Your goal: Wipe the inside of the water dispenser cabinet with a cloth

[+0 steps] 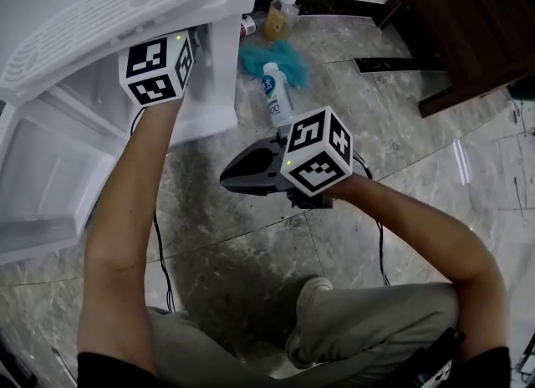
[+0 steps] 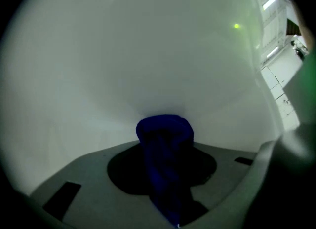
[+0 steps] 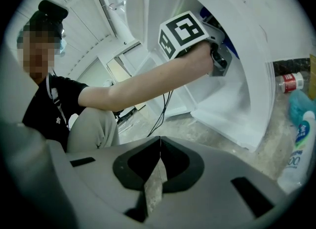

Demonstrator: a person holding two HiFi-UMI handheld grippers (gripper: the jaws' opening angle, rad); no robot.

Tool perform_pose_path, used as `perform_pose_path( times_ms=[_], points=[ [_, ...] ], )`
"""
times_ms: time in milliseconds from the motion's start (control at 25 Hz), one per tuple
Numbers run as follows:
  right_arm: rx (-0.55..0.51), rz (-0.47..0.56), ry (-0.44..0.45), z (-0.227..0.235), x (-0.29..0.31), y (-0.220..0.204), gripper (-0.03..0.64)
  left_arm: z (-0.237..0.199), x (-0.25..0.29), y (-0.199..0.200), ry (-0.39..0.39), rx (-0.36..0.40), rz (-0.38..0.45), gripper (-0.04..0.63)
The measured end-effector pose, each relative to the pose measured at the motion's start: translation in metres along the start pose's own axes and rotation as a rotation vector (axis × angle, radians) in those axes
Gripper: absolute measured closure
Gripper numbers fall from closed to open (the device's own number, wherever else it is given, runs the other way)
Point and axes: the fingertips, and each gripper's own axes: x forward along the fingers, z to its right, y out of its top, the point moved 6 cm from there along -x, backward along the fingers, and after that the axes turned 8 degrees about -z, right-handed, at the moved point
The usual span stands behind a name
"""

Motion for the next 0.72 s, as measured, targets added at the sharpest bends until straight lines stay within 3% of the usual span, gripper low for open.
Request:
perform_pose_path(
  times_ms=[160, 280, 480, 640, 720],
  points=[
    [-0.014, -0.01, 0.011, -0.002, 0.004, 0.003, 0.618, 0.015, -0.026, 0.007, -0.052, -0.003, 0.008, 0.462],
    [-0.01, -0.025, 0.013, 0.001, 0.008, 0.002, 0.618, 0.015, -0.026, 0.007, -0.076, 0.039, 0.014, 0.462],
    [-0.004, -0.033, 0.023, 0.002, 0.014, 0.003, 0.618, -0.002, 0.004, 0.005, 0.013, 0.196, -0.025, 0.46],
    [-0.005, -0.043, 0.026, 0.002, 0.013, -0.002, 0.618, -0.004, 0.013, -0.002, 0.041, 0.082, -0.035, 0.462],
    [0.002, -0.042, 0.02, 0.003, 0.01, -0.005, 0.618, 0.0, 0.007, -0.01, 0.027, 0.073, -0.045, 0.462]
  ],
)
